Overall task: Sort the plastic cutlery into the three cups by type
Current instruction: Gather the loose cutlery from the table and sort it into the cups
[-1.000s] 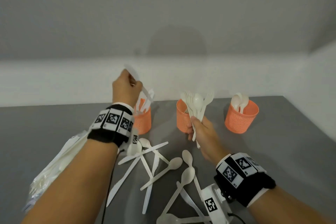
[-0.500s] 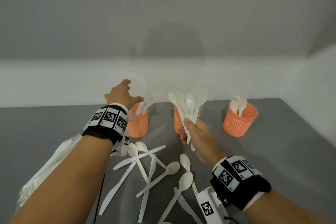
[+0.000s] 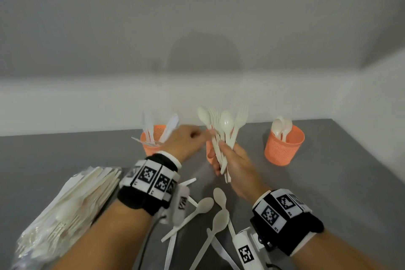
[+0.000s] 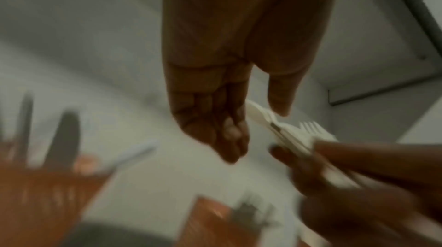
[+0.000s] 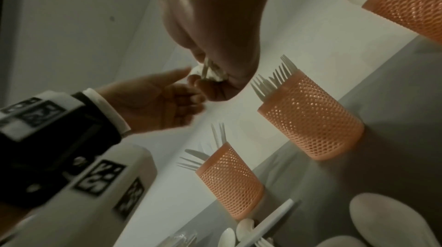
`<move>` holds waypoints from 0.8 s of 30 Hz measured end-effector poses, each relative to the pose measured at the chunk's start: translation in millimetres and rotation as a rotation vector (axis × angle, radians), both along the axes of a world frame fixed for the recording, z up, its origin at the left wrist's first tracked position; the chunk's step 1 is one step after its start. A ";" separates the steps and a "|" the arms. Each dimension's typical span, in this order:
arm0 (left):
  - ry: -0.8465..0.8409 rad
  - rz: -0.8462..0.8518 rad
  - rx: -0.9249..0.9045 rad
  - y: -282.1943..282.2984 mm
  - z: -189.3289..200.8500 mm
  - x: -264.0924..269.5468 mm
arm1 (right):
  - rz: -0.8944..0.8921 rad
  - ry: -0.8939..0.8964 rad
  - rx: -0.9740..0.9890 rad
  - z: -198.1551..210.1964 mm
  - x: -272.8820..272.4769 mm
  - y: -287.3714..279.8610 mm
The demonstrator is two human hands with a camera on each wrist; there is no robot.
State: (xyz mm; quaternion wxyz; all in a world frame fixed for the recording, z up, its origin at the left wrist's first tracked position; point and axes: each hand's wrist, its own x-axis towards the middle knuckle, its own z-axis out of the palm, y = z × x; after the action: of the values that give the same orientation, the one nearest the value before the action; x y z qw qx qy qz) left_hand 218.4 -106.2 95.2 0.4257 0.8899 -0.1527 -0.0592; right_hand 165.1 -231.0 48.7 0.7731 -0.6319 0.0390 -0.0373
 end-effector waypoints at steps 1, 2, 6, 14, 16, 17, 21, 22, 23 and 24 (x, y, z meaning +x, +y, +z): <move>0.156 -0.074 -0.102 -7.6 -6.8 -7.8 | 0.020 0.003 0.033 1.5 -0.9 0.8; 0.294 -0.113 -0.261 -13.3 -13.3 -13.4 | 0.038 0.015 0.062 3.5 -2.8 0.9; 0.499 -0.098 -0.743 -24.7 -26.8 -20.0 | 0.108 0.062 0.072 4.1 -8.9 -5.3; 0.518 -0.125 -0.691 -28.7 -32.8 -24.1 | 0.257 0.233 0.029 16.0 -13.9 -19.2; 0.504 -0.155 -0.702 -27.4 -32.3 -25.6 | 0.323 0.257 0.000 18.9 -13.9 -22.2; 0.499 -0.168 -0.704 -28.1 -30.5 -27.7 | 0.347 0.270 -0.014 19.7 -14.1 -23.2; 0.484 -0.086 -0.769 -36.9 -27.0 -32.6 | 0.370 0.305 -0.075 19.1 -11.4 -26.3; 0.488 -0.040 -0.812 -38.2 -28.3 -31.3 | 0.355 0.310 -0.118 19.3 -10.4 -27.1; 0.492 0.016 -0.852 -39.1 -31.0 -29.0 | 0.341 0.318 -0.170 19.1 -9.2 -28.4; 0.498 0.076 -0.883 -39.3 -34.0 -26.9 | 0.334 0.321 -0.243 19.2 -9.1 -29.0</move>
State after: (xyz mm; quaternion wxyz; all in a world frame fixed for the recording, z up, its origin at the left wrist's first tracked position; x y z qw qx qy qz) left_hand 191.5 -145.4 61.2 0.7865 0.5890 -0.0243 -0.1840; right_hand 156.0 -260.0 67.9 0.6708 -0.7158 0.0515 0.1871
